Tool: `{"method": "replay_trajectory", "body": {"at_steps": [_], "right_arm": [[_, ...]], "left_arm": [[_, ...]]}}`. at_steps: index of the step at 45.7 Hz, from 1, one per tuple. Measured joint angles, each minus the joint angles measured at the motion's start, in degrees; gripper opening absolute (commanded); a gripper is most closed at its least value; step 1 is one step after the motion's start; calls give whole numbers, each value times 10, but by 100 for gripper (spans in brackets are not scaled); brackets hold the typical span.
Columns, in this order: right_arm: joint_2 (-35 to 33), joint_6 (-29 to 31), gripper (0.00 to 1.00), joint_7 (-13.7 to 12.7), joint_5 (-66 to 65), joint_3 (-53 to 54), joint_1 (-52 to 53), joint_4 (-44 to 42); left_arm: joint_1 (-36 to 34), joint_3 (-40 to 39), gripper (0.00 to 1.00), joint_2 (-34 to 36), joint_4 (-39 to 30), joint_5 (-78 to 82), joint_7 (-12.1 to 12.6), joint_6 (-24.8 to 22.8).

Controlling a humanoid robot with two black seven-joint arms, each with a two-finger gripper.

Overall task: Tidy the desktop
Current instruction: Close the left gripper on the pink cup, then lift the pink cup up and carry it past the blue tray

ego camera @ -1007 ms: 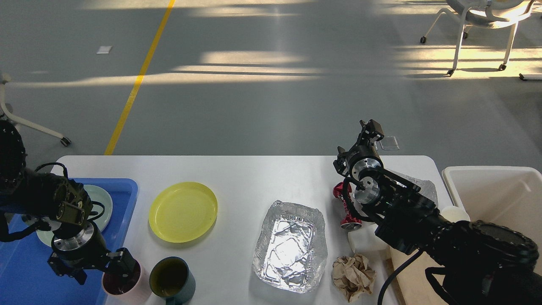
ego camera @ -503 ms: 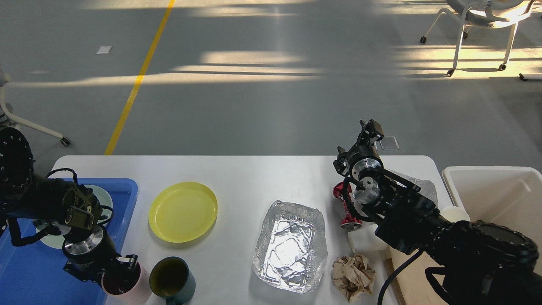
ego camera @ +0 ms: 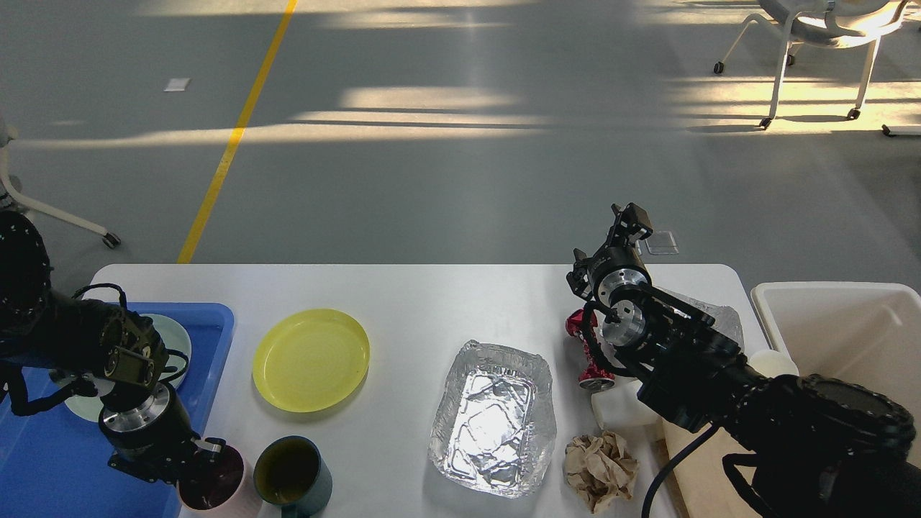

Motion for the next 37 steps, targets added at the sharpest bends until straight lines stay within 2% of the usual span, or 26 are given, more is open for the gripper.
{"method": "replay_trajectory", "body": {"at_steps": [26, 32, 37], "right_arm": [[0, 0, 100, 0, 0, 0, 0, 0], [0, 0, 100, 0, 0, 0, 0, 0], [0, 0, 100, 0, 0, 0, 0, 0]], "left_arm": [[-54, 5, 0, 39, -12, 8, 5, -37], [-84, 5, 0, 49, -16, 8, 5, -71], [-122, 6, 0, 60, -17, 8, 4, -118]]}}
